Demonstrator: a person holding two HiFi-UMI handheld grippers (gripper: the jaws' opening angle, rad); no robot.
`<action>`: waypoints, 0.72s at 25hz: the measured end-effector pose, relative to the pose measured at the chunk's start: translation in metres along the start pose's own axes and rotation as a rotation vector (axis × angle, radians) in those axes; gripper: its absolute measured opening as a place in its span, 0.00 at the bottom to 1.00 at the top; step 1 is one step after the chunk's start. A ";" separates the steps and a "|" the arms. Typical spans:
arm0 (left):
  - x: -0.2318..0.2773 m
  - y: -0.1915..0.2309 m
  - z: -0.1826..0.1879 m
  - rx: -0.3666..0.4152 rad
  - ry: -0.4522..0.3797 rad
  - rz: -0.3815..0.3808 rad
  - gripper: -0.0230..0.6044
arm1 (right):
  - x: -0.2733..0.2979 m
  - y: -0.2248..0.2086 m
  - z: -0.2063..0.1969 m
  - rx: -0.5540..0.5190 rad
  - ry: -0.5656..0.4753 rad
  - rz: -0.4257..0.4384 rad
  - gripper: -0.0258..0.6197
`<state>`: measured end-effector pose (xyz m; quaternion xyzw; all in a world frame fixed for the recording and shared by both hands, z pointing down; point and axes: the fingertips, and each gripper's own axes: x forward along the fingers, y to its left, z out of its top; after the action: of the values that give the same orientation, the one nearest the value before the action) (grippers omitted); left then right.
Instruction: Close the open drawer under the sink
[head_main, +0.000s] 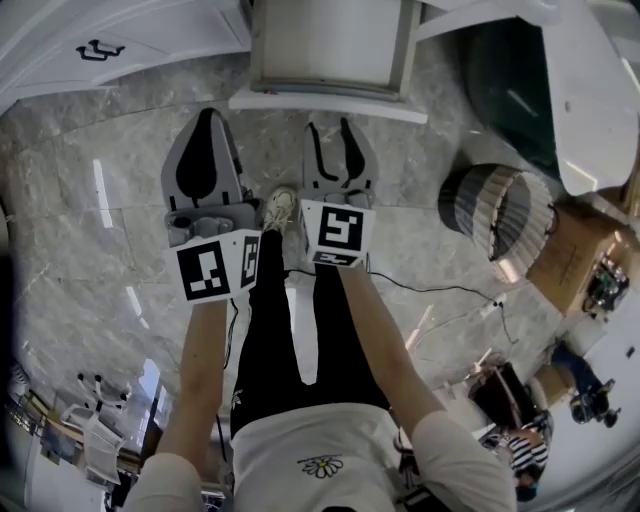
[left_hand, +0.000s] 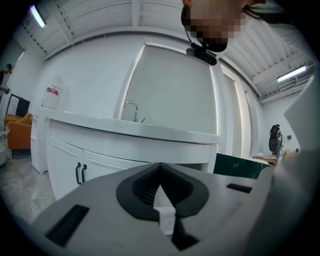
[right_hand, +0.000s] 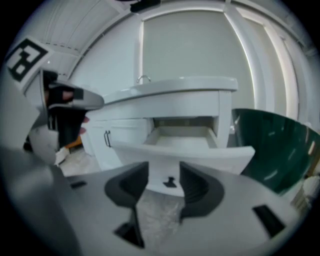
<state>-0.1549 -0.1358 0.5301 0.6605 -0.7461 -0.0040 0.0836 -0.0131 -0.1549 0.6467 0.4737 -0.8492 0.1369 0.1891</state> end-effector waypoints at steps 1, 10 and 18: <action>-0.001 0.001 -0.002 -0.012 0.003 0.004 0.07 | 0.005 0.001 -0.008 0.007 0.016 -0.009 0.36; -0.006 0.001 -0.016 -0.041 0.031 0.001 0.07 | 0.036 -0.008 -0.038 0.057 0.080 -0.099 0.37; -0.009 0.009 -0.019 -0.042 0.032 0.017 0.07 | 0.061 -0.004 -0.051 0.016 0.117 -0.104 0.37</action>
<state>-0.1605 -0.1242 0.5490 0.6524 -0.7499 -0.0084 0.1095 -0.0291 -0.1823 0.7195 0.5100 -0.8097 0.1612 0.2414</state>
